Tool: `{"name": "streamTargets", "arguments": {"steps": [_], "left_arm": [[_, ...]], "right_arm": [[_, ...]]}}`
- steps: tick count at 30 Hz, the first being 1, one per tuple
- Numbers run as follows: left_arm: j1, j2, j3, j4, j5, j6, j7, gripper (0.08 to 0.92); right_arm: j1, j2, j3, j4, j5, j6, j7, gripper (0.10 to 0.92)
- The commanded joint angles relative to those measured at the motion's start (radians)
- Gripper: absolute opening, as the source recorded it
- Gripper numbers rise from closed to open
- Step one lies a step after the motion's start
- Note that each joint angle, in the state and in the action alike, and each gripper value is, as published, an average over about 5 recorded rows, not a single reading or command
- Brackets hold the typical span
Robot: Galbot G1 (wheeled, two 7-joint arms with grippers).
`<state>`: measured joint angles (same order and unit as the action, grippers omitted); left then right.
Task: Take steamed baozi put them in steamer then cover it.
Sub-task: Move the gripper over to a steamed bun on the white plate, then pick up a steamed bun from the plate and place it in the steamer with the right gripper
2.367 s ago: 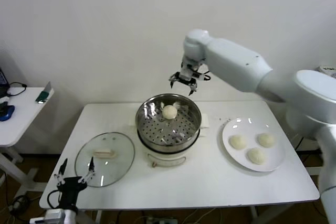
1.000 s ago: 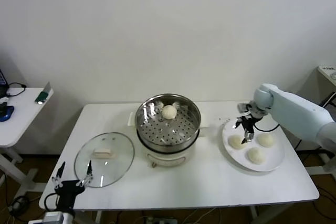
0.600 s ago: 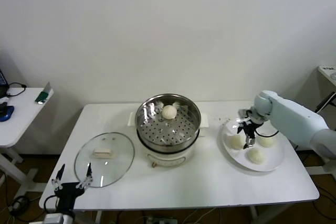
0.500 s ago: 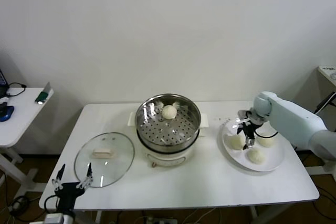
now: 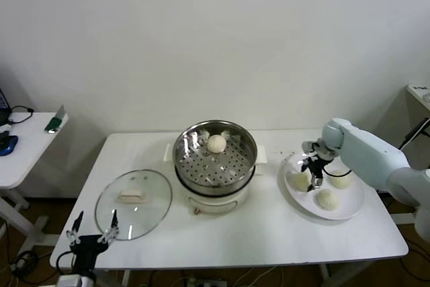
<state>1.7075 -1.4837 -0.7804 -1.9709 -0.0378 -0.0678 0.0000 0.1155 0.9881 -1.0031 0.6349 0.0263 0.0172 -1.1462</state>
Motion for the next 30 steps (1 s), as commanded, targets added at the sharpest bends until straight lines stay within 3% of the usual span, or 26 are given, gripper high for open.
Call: {"name": "streamTargets", "arguments": {"steps": [1, 8, 16, 30], "left_arm": [[0.004, -0.002, -0.001, -0.001, -0.003, -0.002, 0.0, 0.823], [0.013, -0.002, -0.001, -0.009, -0.004, -0.004, -0.001, 0.823], [0.016, -0.01, 0.028, -0.02, 0.007, -0.005, -0.002, 0.823], [0.02, -0.009, 0.078, -0.031, 0.03, -0.016, -0.011, 0.823]], "right_arm": [[0.004, 0.002, 0.007, -0.003, 0.0, 0.005, -0.008, 0.729], [0.126, -0.023, -0.077, 0.059, 0.107, -0.014, -0.002, 0.706], [0.447, -0.004, -0.335, 0.12, 0.378, -0.053, -0.015, 0.711], [0.734, 0.215, -0.579, 0.282, 0.786, -0.191, 0.027, 0.721]]}}
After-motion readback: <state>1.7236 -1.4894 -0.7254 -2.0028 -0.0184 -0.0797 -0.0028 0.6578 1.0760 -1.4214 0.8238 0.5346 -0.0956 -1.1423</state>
